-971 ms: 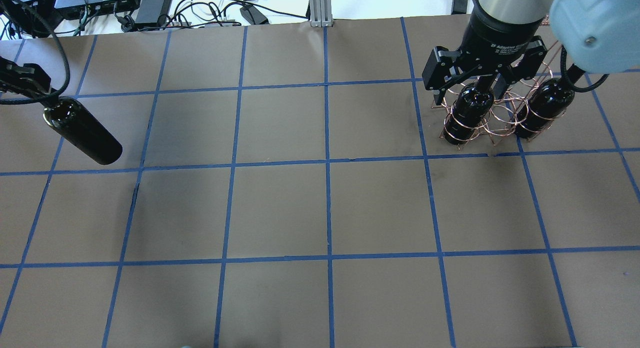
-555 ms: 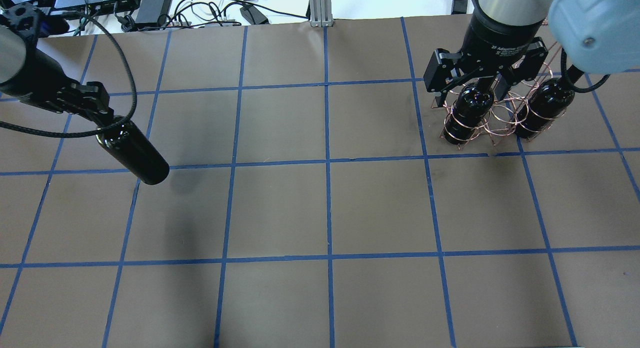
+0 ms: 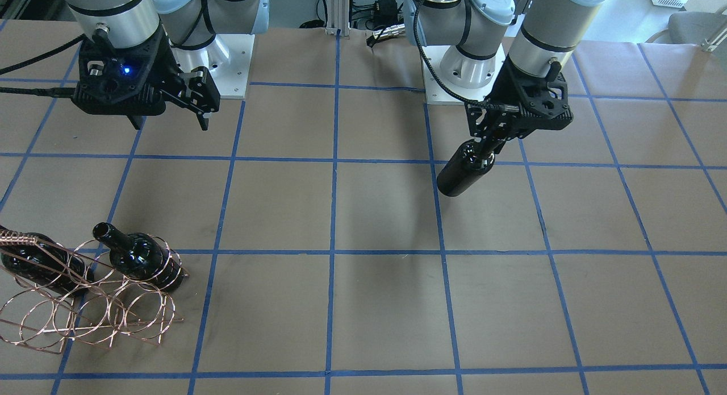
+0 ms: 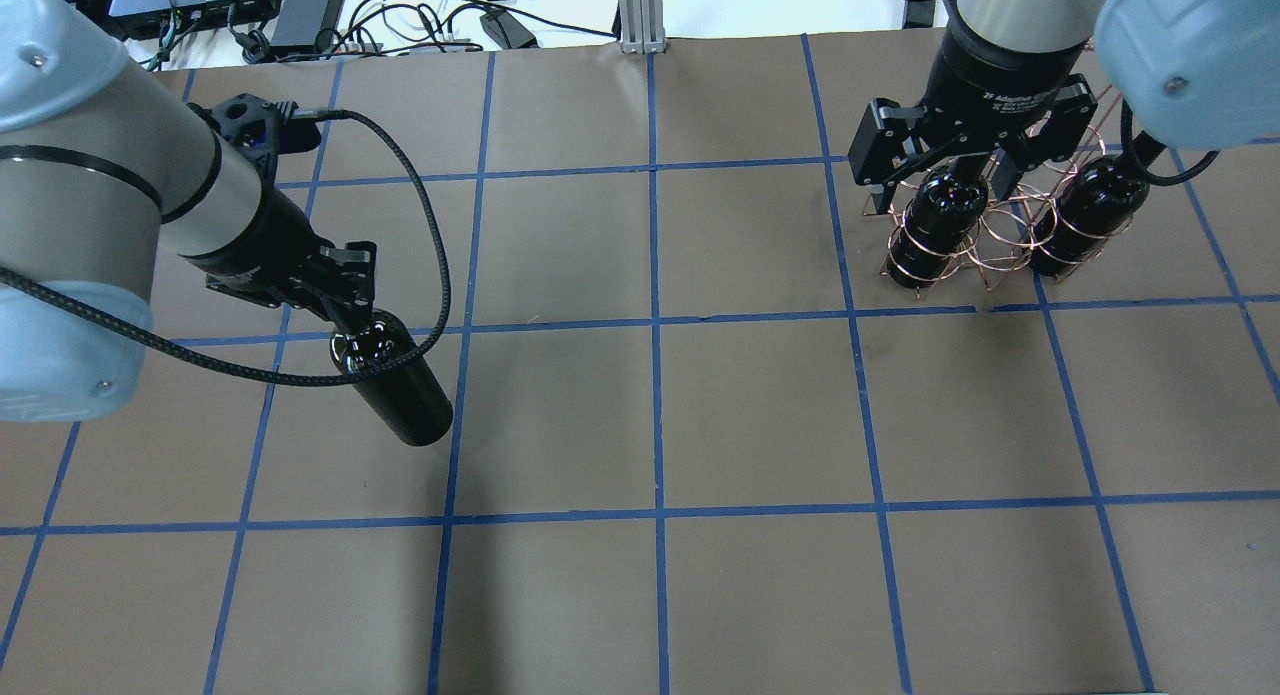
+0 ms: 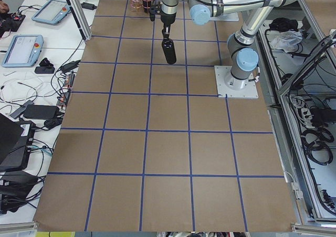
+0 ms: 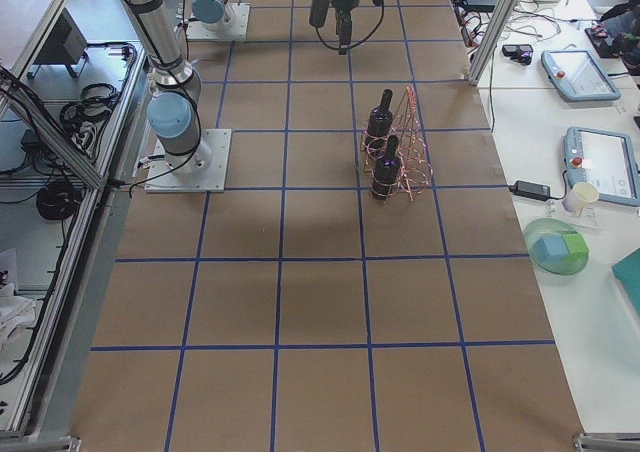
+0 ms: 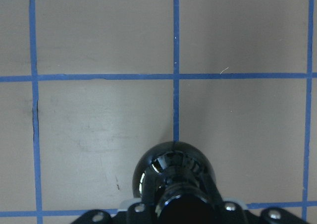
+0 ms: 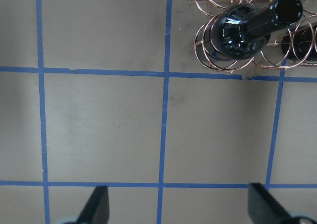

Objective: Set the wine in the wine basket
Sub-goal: 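Carry the held dark bottle with the left gripper toward the table center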

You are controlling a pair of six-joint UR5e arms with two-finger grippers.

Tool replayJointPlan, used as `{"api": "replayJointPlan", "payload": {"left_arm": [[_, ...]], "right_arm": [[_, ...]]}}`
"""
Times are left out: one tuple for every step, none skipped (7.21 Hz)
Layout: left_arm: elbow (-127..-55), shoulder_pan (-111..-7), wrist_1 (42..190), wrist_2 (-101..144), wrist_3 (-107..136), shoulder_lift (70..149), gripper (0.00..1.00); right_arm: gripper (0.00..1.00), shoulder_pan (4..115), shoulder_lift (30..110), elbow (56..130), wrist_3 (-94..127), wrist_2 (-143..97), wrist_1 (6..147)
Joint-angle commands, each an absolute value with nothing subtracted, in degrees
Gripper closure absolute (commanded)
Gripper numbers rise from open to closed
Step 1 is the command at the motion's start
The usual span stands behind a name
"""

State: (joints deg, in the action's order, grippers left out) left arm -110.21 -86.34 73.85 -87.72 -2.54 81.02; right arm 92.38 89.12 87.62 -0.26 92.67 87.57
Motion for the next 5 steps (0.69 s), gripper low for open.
{"api": "replayJointPlan", "payload": {"left_arm": [[-111.27,-89.72,73.39,-89.65,3.23,80.25,1.00],[-111.36,-91.82,73.39,-91.48,9.34,80.07,1.00],[-111.79,-93.76,73.30,-94.37,12.80,79.98,1.00],[-112.93,-94.30,71.39,-94.39,19.36,79.89,1.00],[-113.46,-94.22,68.93,-94.39,22.12,80.15,1.00]], "right_arm": [[0.00,92.37,89.12,87.63,-0.26,92.55,88.58],[0.00,92.37,89.12,87.63,-0.35,92.64,88.42],[0.00,92.37,89.03,87.71,-0.35,92.90,88.16],[0.00,92.37,89.12,87.80,-0.35,92.81,88.24],[0.00,92.46,89.12,87.89,-0.26,92.46,88.16]]}}
